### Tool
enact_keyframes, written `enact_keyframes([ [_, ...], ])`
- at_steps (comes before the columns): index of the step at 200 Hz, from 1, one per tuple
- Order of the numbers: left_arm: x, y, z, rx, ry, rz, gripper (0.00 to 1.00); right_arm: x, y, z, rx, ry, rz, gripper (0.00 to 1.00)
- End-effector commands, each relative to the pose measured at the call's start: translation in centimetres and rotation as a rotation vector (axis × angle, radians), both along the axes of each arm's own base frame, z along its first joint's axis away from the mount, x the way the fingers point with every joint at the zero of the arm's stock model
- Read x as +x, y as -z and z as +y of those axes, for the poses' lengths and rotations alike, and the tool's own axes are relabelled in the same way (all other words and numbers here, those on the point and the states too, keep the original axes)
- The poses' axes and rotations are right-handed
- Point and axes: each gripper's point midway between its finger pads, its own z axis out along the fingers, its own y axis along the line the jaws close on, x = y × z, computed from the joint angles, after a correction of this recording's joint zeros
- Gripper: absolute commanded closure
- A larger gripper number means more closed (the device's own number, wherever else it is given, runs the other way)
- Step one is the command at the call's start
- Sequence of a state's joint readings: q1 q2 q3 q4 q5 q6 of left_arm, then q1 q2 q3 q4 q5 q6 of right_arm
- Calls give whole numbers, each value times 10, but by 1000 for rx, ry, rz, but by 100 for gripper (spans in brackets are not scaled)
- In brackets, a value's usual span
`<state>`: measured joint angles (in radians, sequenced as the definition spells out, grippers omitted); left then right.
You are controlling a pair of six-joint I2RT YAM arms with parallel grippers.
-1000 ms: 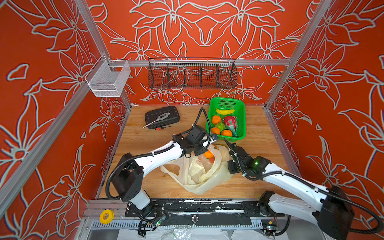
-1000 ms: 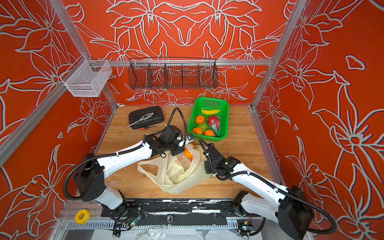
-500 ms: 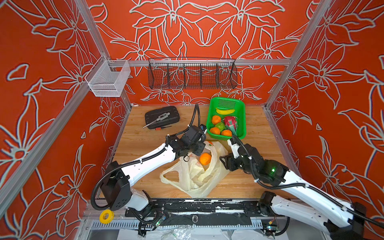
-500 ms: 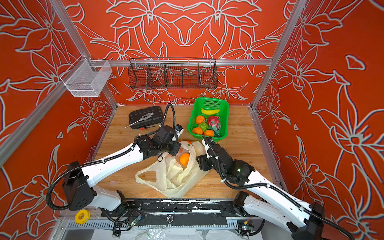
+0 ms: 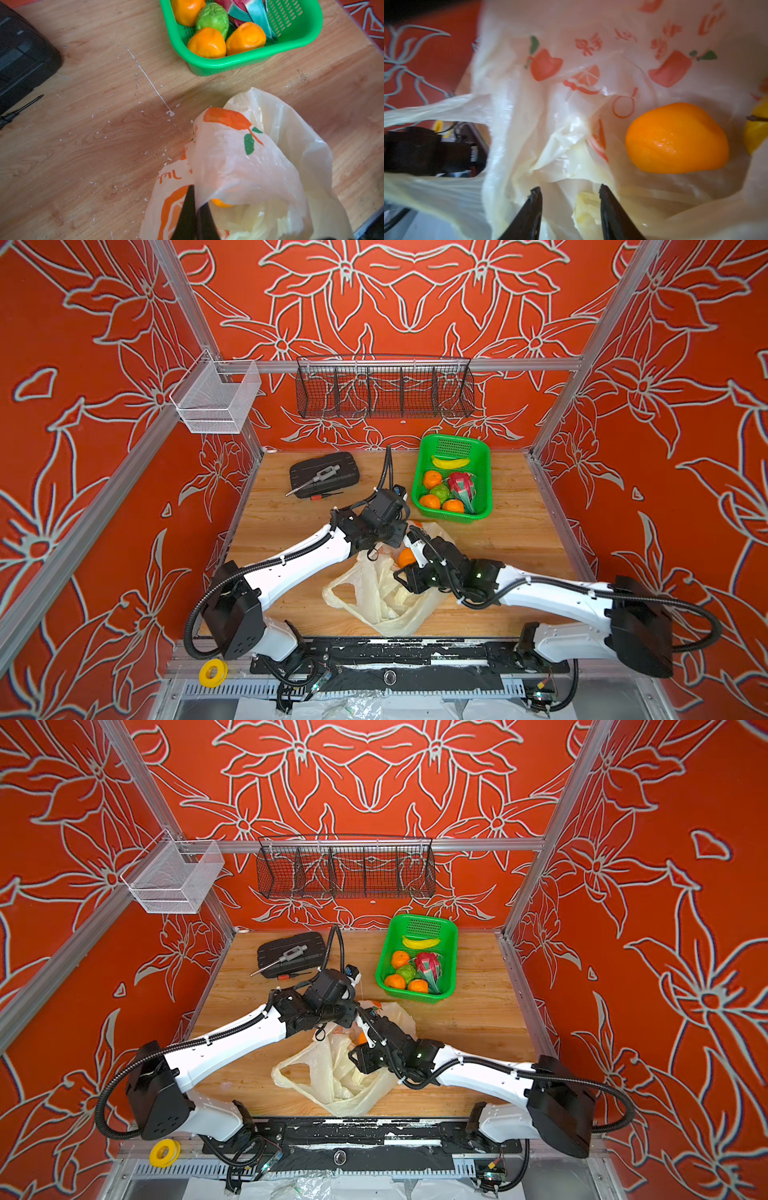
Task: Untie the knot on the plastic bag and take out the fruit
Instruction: 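Lift the bag edge with the left gripper while the right gripper reaches inside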
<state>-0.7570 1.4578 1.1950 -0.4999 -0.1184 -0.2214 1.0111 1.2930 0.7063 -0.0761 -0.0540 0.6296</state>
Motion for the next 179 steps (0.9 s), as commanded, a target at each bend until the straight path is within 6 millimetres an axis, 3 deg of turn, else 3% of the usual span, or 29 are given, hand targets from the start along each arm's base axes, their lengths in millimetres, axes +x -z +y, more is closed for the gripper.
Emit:
enact_keyframes([
  [1,-11,-4,3,-17,9,7,100,21,11,-44,-157,180,-80,54],
  [27,-24,-4,-6,-95,67,31,100,35,27,-96,-275,340,-72,50],
  [73,-42,19,-11,-146,88,123,100,43,38,-144,-320,450,-65,47],
  [88,-46,28,-12,-156,90,149,100,41,32,-137,-274,412,-68,46],
  [122,-49,38,-13,-170,69,183,100,27,7,-103,-53,324,-33,46],
  [152,-46,35,-13,-192,45,167,100,17,-6,-84,52,324,-38,47],
  [179,-45,32,-17,-211,55,171,100,24,-9,-70,89,338,-47,47],
])
